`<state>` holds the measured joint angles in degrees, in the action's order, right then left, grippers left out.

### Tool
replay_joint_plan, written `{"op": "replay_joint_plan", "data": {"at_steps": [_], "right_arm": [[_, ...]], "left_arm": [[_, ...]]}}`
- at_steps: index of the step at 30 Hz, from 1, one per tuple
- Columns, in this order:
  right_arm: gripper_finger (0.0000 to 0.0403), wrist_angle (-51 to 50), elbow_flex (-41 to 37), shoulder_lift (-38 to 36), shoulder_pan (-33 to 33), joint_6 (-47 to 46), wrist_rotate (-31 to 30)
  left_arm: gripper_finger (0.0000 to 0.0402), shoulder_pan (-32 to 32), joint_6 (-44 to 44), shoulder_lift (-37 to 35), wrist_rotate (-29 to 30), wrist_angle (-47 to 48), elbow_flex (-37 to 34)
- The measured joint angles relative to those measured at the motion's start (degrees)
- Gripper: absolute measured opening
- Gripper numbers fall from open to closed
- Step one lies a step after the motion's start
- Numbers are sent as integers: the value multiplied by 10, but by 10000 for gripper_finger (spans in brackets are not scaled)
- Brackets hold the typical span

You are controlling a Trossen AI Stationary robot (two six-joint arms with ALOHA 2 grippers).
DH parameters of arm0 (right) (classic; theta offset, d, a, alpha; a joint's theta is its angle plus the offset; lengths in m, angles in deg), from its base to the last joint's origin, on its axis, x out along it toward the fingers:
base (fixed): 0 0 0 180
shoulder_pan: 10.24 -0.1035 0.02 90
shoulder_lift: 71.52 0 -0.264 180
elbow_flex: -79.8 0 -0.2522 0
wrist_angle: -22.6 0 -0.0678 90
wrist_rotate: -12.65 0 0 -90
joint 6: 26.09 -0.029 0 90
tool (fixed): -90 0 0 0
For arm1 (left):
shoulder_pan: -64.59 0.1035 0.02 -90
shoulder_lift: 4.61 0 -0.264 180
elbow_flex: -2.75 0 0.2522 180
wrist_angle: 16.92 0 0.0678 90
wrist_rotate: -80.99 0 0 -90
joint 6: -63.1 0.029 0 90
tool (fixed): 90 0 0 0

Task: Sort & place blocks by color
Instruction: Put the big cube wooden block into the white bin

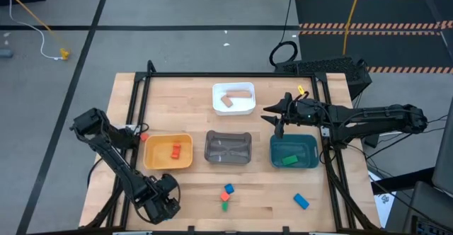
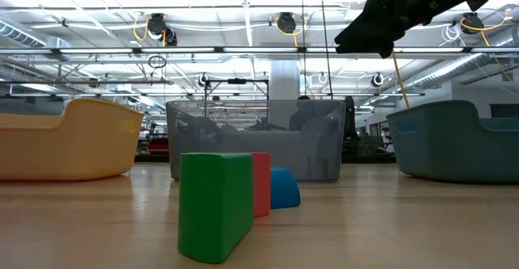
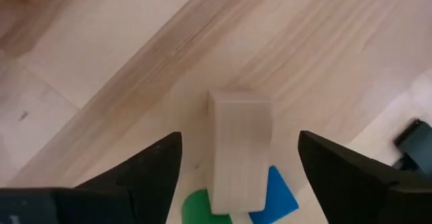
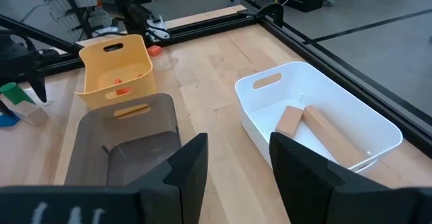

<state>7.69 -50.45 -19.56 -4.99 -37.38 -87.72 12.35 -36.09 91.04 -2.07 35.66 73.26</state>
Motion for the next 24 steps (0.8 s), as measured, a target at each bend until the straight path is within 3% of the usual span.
{"op": "replay_joint_plan", "data": {"at_steps": [10, 14, 18, 24], "right_arm": [[150, 0, 0, 0, 0, 0, 0], [150, 0, 0, 0, 0, 0, 0], [150, 0, 0, 0, 0, 0, 0], [150, 0, 0, 0, 0, 0, 0]], "left_arm": [[266, 1, -19, 43, -29, -14, 1], [218, 1, -19, 50, -29, -11, 1], [135, 1, -14, 41, -30, -6, -1], [132, 9, -12, 1, -21, -21, -1]]}}
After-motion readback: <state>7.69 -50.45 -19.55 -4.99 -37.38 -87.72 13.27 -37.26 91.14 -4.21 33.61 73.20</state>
